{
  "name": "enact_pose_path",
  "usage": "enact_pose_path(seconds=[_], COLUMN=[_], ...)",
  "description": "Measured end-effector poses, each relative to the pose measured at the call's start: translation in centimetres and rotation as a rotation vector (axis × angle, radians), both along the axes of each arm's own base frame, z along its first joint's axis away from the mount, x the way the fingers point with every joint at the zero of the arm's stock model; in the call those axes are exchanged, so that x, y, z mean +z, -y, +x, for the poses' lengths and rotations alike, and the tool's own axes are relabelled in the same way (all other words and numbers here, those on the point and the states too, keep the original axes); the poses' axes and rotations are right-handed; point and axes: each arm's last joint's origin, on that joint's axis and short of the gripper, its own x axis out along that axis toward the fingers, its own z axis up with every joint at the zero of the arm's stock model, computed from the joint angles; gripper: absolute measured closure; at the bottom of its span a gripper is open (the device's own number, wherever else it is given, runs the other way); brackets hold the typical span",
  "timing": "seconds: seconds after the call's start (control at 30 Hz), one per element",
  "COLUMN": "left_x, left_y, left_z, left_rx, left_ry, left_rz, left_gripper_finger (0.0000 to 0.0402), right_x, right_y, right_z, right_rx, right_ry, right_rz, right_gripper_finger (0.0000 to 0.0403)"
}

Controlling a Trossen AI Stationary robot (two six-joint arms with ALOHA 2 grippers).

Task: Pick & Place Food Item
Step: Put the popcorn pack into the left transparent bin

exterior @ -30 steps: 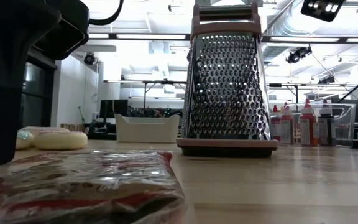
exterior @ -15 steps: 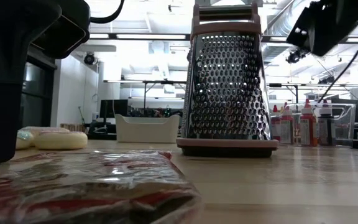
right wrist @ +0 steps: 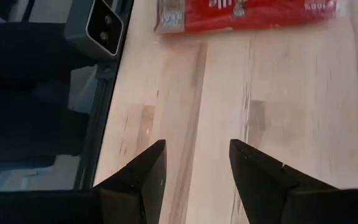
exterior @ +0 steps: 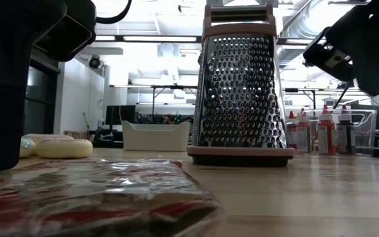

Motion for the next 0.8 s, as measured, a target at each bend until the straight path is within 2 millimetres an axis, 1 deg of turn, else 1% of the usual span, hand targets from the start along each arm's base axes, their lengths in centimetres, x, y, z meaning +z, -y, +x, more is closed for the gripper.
enact_pose_path(seconds=[0.17,0.53,0.67,0.8], left_x=[0.1,0.1,0.1,0.1], left_y=[0.1,0.1,0.1,0.1], left_z=[0.1,0.2,0.2,0.2], left_rx=[-0.012,-0.01,-0.012,-0.012], left_ry=[0.018,0.032,0.032,0.031], left_rz=[0.005,0.006,0.007,0.007], left_gripper_finger=[0.0257,0.0257,0.0257,0.0257], right_x=[-1.2,-4.9,-5.8,-5.9], right_y=[-1.1,-1.9,-1.9,-1.7], right_z=[0.8,2.5,3.2,3.8], right_rx=[0.019,0.021,0.028,0.044], right_ry=[0.084,0.168,0.188,0.24], right_rz=[-0.019,-0.098,-0.086,-0.086], right_gripper_finger=[0.0238,0.0239,0.0256,0.0277])
